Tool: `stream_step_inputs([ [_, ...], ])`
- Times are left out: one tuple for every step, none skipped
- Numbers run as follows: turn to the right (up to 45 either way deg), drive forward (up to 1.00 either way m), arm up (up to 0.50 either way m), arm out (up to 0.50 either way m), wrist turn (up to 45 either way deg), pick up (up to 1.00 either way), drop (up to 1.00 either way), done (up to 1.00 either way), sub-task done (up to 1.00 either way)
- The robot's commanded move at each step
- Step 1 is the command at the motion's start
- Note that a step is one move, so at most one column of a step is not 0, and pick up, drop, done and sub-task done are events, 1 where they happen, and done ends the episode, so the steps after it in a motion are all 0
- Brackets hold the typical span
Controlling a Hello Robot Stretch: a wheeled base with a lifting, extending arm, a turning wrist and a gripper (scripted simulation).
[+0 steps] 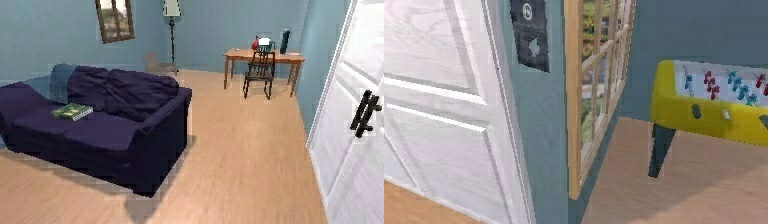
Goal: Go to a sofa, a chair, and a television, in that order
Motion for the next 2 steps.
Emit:
stream_step_inputs([
  [0.0, 0.65, 0.00, 0.00, 0.0, 0.00, 0.00, 0.00, 0.00],
  [-36.0, 0.00, 0.00, 0.00, 0.0, 0.00, 0.00, 0.00, 0.00],
])
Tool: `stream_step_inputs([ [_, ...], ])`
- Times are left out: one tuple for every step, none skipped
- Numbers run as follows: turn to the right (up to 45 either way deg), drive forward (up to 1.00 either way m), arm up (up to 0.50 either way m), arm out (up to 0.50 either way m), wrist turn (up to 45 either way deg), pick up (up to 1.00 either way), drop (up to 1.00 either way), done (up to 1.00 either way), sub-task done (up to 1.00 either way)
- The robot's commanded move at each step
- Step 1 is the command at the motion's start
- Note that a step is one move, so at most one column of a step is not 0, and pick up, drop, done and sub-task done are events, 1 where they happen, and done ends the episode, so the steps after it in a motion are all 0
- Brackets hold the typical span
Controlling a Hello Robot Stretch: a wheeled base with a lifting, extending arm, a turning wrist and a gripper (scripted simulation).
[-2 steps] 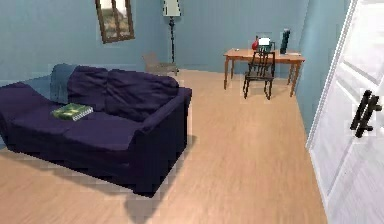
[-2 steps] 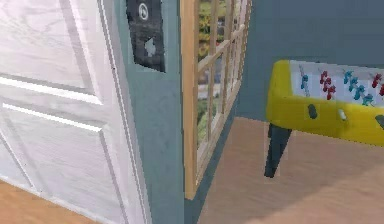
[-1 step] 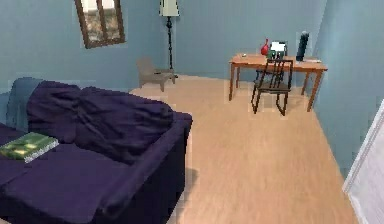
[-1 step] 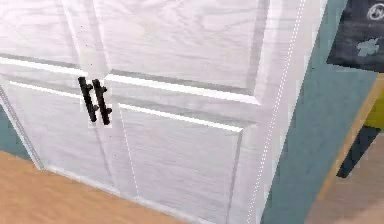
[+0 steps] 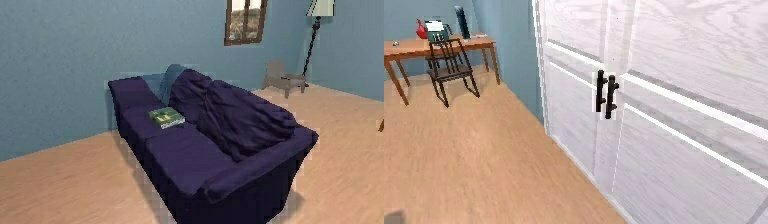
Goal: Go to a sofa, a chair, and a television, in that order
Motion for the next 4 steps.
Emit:
stream_step_inputs([
  [0.0, 0.00, 0.00, 0.00, 0.0, 0.00, 0.00, 0.00, 1.00],
  [9.0, 0.00, 0.00, 0.00, 0.0, 0.00, 0.00, 0.00, 0.00],
  [0.0, 0.20, 0.00, 0.00, 0.0, 0.00, 0.00, 0.00, 0.00],
  [45.0, 0.00, 0.00, 0.00, 0.0, 0.00, 0.00, 0.00, 0.00],
])
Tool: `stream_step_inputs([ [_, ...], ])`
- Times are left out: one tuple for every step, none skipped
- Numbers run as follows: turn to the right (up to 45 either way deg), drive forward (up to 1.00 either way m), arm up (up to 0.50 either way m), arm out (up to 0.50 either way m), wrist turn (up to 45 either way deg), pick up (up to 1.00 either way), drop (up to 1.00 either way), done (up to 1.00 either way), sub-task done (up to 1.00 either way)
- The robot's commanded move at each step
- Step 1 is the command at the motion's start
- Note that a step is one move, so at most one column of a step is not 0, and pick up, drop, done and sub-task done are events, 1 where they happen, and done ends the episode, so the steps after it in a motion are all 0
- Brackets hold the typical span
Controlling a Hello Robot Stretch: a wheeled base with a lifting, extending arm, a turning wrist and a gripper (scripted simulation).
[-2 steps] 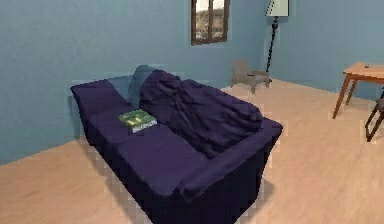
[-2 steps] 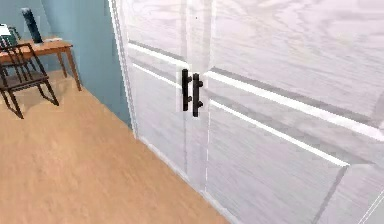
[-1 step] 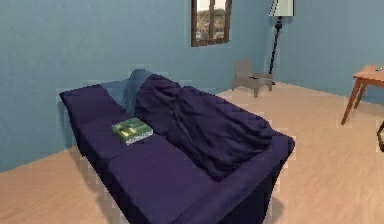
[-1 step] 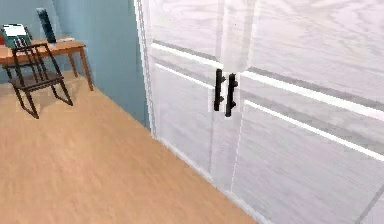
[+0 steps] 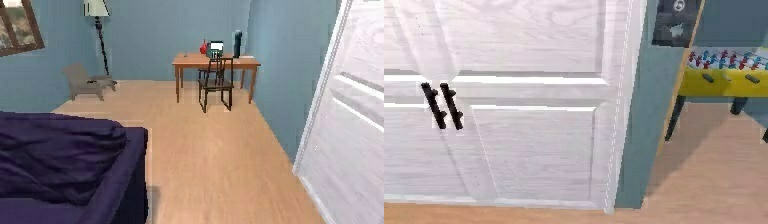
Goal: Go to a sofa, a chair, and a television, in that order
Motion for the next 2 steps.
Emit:
stream_step_inputs([
  [0.0, 1.00, 0.00, 0.00, 0.0, 0.00, 0.00, 0.00, 0.00],
  [6.0, 0.00, 0.00, 0.00, 0.0, 0.00, 0.00, 0.00, 0.00],
])
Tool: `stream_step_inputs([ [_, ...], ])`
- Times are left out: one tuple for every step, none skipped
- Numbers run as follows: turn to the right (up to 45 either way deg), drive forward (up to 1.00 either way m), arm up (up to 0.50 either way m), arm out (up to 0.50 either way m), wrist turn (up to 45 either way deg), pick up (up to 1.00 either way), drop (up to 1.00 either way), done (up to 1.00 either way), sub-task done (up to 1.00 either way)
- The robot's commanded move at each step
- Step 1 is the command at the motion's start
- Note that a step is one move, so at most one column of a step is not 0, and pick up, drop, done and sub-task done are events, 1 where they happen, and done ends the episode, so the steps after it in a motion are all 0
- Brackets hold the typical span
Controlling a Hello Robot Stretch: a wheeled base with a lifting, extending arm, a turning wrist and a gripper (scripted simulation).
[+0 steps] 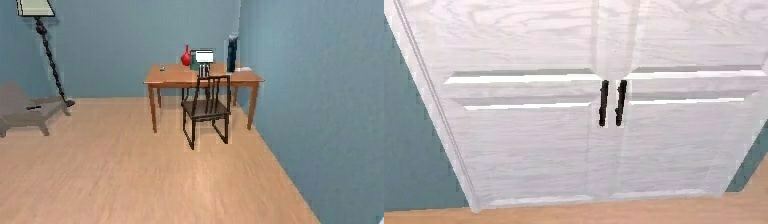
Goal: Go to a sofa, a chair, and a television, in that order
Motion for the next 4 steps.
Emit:
stream_step_inputs([
  [0.0, 0.50, 0.00, 0.00, 0.0, 0.00, 0.00, 0.00, 0.00],
  [9.0, 0.00, 0.00, 0.00, 0.0, 0.00, 0.00, 0.00, 0.00],
  [0.0, 0.60, 0.00, 0.00, 0.0, 0.00, 0.00, 0.00, 0.00],
  [0.0, 0.00, 0.00, 0.00, 0.0, 0.00, 0.00, 0.00, 1.00],
])
